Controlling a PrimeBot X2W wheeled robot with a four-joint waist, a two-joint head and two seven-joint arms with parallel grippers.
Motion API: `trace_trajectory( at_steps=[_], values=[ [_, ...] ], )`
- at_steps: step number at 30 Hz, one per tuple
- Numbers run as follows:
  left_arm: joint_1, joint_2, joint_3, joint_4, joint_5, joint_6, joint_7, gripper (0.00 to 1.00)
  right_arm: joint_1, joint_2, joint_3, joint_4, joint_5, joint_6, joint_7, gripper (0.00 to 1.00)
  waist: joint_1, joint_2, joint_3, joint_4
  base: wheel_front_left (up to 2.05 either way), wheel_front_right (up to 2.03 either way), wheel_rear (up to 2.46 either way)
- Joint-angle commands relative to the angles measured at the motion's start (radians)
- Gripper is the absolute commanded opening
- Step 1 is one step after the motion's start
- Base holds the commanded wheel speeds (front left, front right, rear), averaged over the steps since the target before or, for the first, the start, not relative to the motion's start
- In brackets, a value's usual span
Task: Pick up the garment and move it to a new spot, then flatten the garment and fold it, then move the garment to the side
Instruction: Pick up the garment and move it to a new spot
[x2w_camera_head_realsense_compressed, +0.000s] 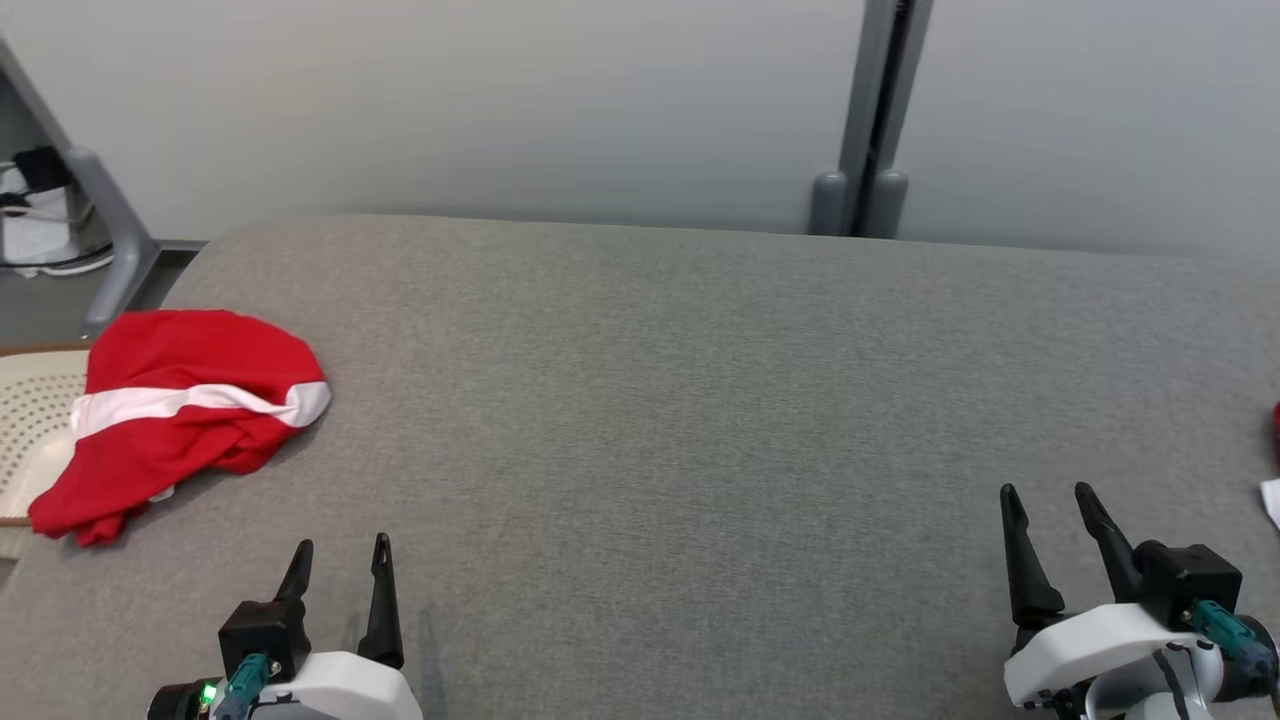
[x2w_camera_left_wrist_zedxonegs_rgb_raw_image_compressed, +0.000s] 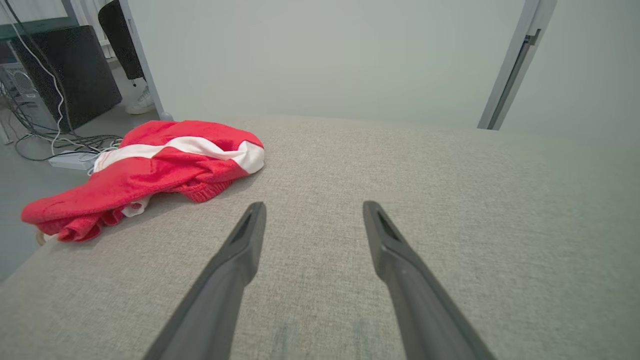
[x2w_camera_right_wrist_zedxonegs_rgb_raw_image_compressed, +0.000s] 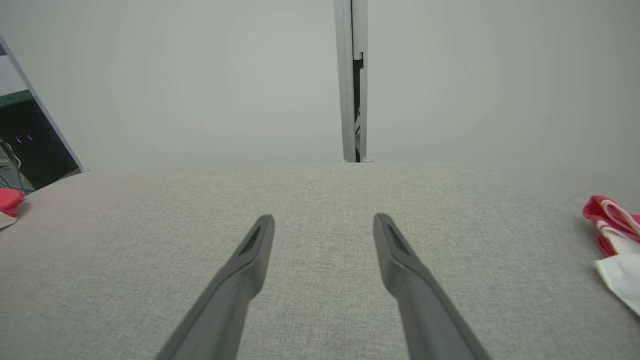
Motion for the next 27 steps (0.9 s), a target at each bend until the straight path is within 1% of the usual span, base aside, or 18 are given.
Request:
trace_trajectory(
  at_steps=[1,12,17,20,22,27],
  values=[
    [-0.019,0.006,0.003,-0.002,0.002,0.003,0.0,1.0,0.005,-0.005,0.007,-0.002,0.0,0.0,0.0,1.0,0.0,0.0,0.012,0.054,0.0,0.0,0.0],
    [-0.001,0.005,0.03,0.004,0.002,-0.001,0.0,1.0,-0.009,-0.006,0.039,0.011,0.02,0.0,0.0,1.0,0.0,0.0,0.031,0.277,0.0,0.0,0.0],
    [0.003,0.005,0.042,0.0,0.003,0.006,0.0,1.0,-0.015,-0.005,0.059,0.019,0.028,0.0,0.0,1.0,0.0,0.0,0.029,0.349,0.0,0.0,0.0],
    [0.009,0.005,0.044,-0.002,0.002,0.006,0.0,1.0,-0.017,-0.006,0.073,0.022,0.019,0.0,0.0,1.0,0.0,0.0,0.031,0.374,0.0,0.0,0.0],
    [0.01,0.005,0.047,-0.003,-0.005,0.009,0.0,1.0,-0.02,-0.006,0.077,0.024,0.008,0.0,0.0,1.0,0.0,0.0,0.035,0.378,0.0,0.0,0.0],
    [0.019,0.005,0.067,0.006,-0.028,0.004,0.0,1.0,-0.034,-0.006,0.091,0.034,-0.006,0.0,0.0,1.0,0.0,0.0,0.051,0.35,0.0,0.0,0.0]
  ],
)
